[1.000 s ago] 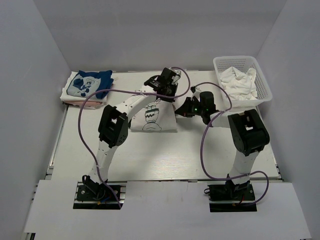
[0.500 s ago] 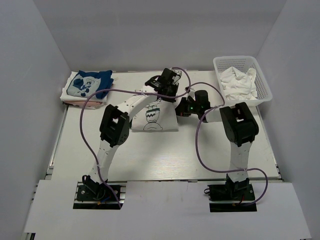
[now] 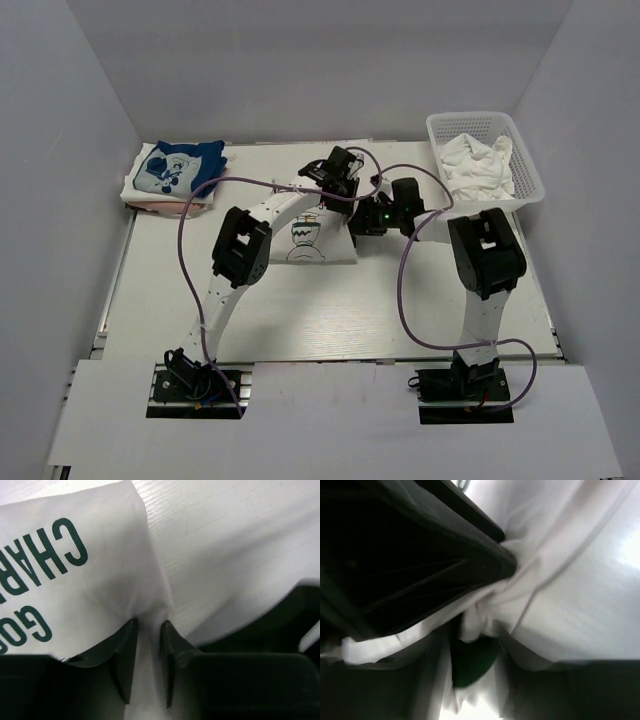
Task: Fold and stack the t-shirts
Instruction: Smooth out wrinkles on the folded tshirt
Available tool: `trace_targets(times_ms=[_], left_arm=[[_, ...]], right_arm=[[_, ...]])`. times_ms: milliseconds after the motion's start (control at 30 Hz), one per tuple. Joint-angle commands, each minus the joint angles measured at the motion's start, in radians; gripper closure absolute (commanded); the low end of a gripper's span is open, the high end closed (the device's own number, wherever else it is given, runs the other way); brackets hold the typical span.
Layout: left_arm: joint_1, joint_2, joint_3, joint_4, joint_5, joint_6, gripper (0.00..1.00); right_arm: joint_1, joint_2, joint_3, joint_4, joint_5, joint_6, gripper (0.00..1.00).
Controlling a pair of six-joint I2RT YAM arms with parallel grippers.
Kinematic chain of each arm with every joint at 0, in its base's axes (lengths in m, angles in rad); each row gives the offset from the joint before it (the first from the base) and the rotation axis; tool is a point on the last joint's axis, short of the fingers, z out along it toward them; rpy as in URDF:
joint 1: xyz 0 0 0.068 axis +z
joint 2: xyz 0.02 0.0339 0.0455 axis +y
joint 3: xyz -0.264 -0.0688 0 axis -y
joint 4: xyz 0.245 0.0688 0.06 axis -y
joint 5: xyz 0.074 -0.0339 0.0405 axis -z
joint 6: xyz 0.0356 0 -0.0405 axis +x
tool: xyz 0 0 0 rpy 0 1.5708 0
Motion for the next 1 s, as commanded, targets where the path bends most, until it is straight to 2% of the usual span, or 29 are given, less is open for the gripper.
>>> trace_targets(times_ms=[0,33,167,233,300,333,400,467,533,600,633,667,733,833,933,967], left_arm=[[0.009,-0.004,0.053,0.012,0.01,0.001,0.61],[0.009,-0.004,0.053,0.012,0.01,0.001,0.57],[0.018,0.006,0.063,0.021,0.01,-0.01,0.48],[0.018,0.006,0.063,0.03,0.021,-0.02,0.48],[0.027,-0.013,0.063,0.03,0.021,-0.02,0.43],[0.027,-0.013,0.075,0.03,0.021,-0.02,0.38],[0.037,-0.055,0.085,0.03,0.021,-0.02,0.14],[0.047,-0.091,0.074,0.021,-0.02,-0.02,0.0],[0.058,-0.165,0.027,0.012,-0.086,-0.02,0.0],[0.072,-0.22,-0.028,0.012,-0.13,-0.02,0.0],[0.089,-0.246,-0.094,0.024,-0.176,-0.034,0.0],[0.099,-0.294,-0.131,0.048,-0.195,-0.034,0.0],[0.136,-0.332,-0.243,0.084,-0.226,-0.045,0.0],[0.194,-0.343,-0.318,0.121,-0.217,-0.068,0.0],[0.231,-0.317,-0.34,0.15,-0.156,-0.077,0.0],[0.251,-0.278,-0.331,0.161,-0.137,-0.077,0.0]], right_arm=[[-0.015,-0.082,0.077,-0.248,0.058,-0.048,0.35],[-0.015,-0.081,0.089,-0.364,0.072,-0.051,0.1],[-0.02,-0.102,0.124,-0.483,0.188,-0.06,0.1],[-0.021,-0.146,0.114,-0.48,0.192,-0.058,0.1],[-0.021,-0.195,0.108,-0.477,0.198,-0.06,0.1],[-0.021,-0.203,0.114,-0.485,0.219,-0.061,0.1],[-0.021,-0.238,0.126,-0.502,0.23,-0.069,0.1],[-0.023,-0.251,0.141,-0.514,0.249,-0.065,0.1],[-0.017,-0.268,0.147,-0.509,0.275,-0.055,0.1],[-0.012,-0.269,0.152,-0.459,0.232,-0.058,0.1],[-0.011,-0.262,0.163,-0.427,0.198,-0.063,0.1],[-0.005,-0.239,0.167,-0.407,0.092,-0.068,0.1],[0.006,-0.196,0.213,-0.35,0.043,-0.068,0.1],[0.037,-0.104,0.322,-0.35,-0.03,-0.058,0.1],[0.077,-0.032,0.367,-0.348,-0.023,-0.089,0.1],[0.083,0.003,0.426,-0.354,-0.021,-0.091,0.1]])
